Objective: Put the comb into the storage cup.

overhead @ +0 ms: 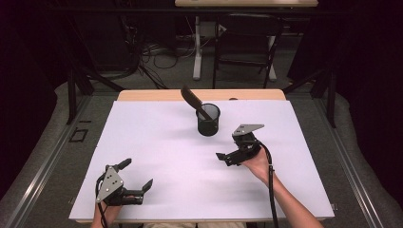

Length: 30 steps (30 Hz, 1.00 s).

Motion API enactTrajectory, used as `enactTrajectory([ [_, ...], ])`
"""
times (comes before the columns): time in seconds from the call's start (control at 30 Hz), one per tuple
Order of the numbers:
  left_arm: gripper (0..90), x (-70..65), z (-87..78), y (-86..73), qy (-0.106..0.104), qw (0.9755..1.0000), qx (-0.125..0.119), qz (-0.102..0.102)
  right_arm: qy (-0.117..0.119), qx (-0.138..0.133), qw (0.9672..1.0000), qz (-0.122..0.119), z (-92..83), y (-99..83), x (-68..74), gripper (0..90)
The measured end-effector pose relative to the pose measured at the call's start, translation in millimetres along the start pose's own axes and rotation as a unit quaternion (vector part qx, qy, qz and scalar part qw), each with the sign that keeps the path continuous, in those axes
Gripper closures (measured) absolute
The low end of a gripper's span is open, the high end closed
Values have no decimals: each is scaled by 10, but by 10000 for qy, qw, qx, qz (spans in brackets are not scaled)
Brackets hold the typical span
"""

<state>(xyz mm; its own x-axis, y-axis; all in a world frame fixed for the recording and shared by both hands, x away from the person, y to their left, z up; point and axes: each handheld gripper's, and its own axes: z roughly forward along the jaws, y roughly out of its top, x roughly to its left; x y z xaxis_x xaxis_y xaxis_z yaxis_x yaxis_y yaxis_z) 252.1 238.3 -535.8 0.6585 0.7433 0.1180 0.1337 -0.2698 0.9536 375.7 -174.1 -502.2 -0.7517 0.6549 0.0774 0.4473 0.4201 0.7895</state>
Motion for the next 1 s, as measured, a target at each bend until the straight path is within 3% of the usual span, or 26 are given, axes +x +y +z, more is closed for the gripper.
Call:
enactTrajectory([
  [0.4,1,2,-5,-7,-10,10000,17,3,-100,124,9999,-40,-119,-129,22,0],
  [1.0,1,-1,-7,-16,-5,10000,44,-11,-172,-58,9998,-66,-445,-405,147,0],
])
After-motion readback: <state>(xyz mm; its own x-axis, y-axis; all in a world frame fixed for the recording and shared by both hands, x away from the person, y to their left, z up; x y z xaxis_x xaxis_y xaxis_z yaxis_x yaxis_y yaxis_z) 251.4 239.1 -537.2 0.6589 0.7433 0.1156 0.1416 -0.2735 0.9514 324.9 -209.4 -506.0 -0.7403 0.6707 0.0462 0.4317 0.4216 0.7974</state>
